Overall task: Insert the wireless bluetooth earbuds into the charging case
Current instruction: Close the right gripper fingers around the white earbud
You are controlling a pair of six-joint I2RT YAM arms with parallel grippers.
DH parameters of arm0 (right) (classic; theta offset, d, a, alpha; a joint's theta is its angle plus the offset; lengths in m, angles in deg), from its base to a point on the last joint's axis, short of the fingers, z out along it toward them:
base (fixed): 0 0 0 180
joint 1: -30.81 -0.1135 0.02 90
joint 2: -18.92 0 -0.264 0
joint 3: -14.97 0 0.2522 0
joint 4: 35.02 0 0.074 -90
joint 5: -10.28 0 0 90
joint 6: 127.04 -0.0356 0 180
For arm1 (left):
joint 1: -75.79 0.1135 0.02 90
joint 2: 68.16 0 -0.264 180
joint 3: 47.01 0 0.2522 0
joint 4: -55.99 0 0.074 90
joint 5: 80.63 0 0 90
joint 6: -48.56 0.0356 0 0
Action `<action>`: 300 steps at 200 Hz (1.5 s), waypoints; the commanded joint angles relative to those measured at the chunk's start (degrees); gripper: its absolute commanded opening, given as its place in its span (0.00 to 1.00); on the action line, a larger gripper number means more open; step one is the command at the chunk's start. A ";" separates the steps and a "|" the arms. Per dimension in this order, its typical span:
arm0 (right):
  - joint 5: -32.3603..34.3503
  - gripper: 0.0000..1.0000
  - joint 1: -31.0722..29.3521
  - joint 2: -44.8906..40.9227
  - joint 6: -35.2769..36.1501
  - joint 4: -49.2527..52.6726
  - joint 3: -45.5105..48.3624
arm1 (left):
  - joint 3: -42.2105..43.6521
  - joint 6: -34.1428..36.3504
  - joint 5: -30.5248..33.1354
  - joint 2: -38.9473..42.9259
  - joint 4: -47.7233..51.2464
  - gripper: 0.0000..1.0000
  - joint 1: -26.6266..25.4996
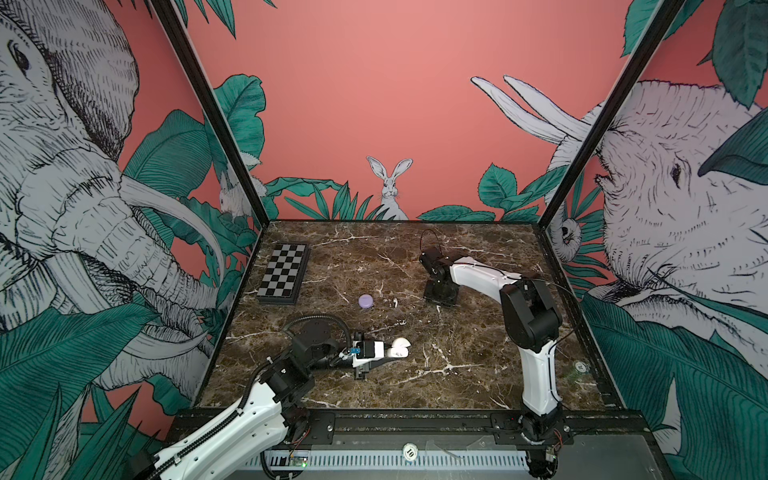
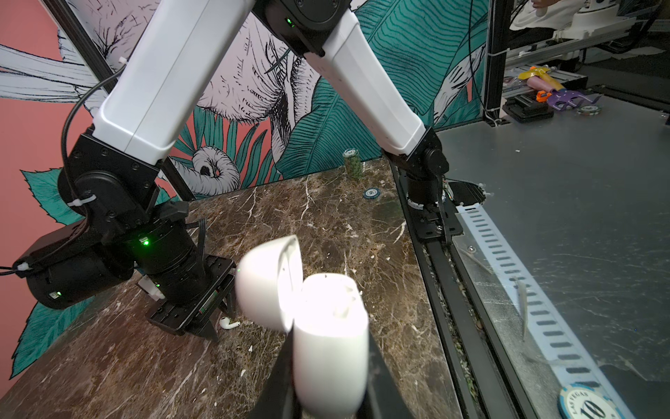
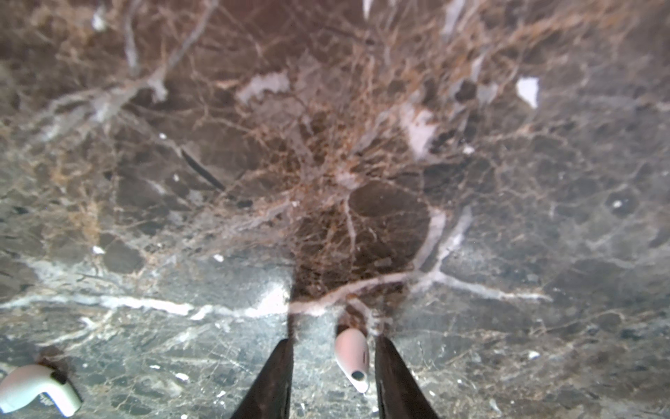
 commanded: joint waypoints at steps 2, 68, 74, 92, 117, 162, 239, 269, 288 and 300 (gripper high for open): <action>0.34 0.36 0.41 0.93 -0.79 0.47 0.37 | -1.94 1.09 -0.96 0.13 0.17 0.00 -0.16; -0.18 0.31 0.50 0.88 -1.85 0.17 1.41 | -1.93 1.18 -1.06 -0.02 0.33 0.00 -0.16; -0.40 0.31 0.43 0.76 -1.93 0.17 1.48 | -1.95 1.16 -1.10 -0.01 0.29 0.00 -0.16; -0.54 0.31 0.46 0.34 -2.28 0.61 1.81 | -2.00 1.18 -1.10 -0.05 0.34 0.00 -0.18; -0.45 0.30 0.50 -0.56 -2.62 0.22 2.70 | -1.91 1.18 -1.06 -0.08 0.39 0.00 -0.16; -0.44 0.27 0.50 -0.15 -2.64 -0.05 2.70 | -2.02 1.27 -0.99 -0.20 0.41 0.00 -0.17; -0.69 0.21 0.60 0.13 -2.64 -0.28 2.76 | -2.04 1.23 -1.10 -0.20 0.55 0.00 -0.31; -0.89 0.20 0.63 0.05 -2.89 -0.48 3.06 | -2.14 1.26 -1.09 -0.29 0.61 0.00 -0.25; -0.76 0.19 0.65 -0.01 -2.82 -0.34 3.16 | -2.14 1.34 -1.18 -0.31 0.64 0.00 -0.29; -0.75 0.17 0.71 -0.05 -2.84 -0.34 3.29 | -2.14 1.34 -1.15 -0.38 0.65 0.00 -0.27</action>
